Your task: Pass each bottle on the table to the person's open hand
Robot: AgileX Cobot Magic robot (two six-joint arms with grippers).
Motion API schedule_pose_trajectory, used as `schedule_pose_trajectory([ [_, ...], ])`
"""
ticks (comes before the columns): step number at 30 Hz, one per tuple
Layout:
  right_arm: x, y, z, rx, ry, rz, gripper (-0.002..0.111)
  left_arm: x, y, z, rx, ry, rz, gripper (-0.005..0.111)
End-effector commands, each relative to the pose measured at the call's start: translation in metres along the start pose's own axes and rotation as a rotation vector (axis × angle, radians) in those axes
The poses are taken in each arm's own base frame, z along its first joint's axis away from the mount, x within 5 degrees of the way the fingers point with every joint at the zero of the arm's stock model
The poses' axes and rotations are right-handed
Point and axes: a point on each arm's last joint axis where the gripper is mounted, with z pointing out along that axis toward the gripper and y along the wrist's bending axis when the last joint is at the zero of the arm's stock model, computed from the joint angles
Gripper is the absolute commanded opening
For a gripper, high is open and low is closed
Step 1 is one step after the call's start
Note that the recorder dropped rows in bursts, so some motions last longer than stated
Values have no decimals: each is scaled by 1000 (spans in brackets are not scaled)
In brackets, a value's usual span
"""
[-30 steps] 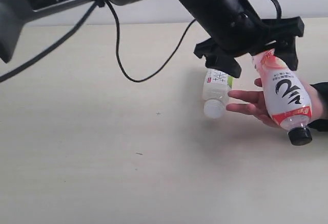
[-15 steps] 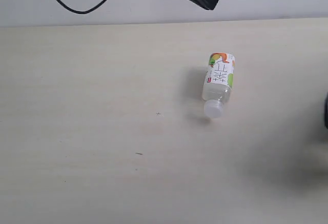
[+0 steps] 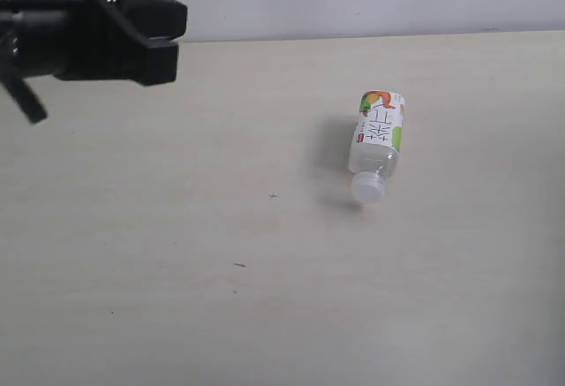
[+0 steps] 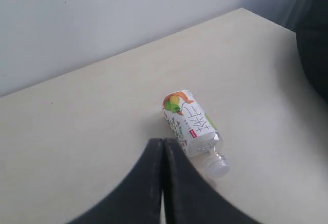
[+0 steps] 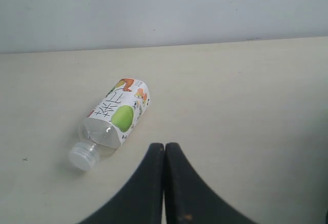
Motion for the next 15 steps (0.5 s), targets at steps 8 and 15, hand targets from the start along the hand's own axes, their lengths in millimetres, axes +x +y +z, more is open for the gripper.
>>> schedule_pose_trajectory([
  [8, 0, 0, 0, 1, -10, 0, 0, 29, 0, -36, 0, -15, -8, 1],
  [15, 0, 0, 0, 1, -10, 0, 0, 30, -1, -36, 6, -4, -5, 1],
])
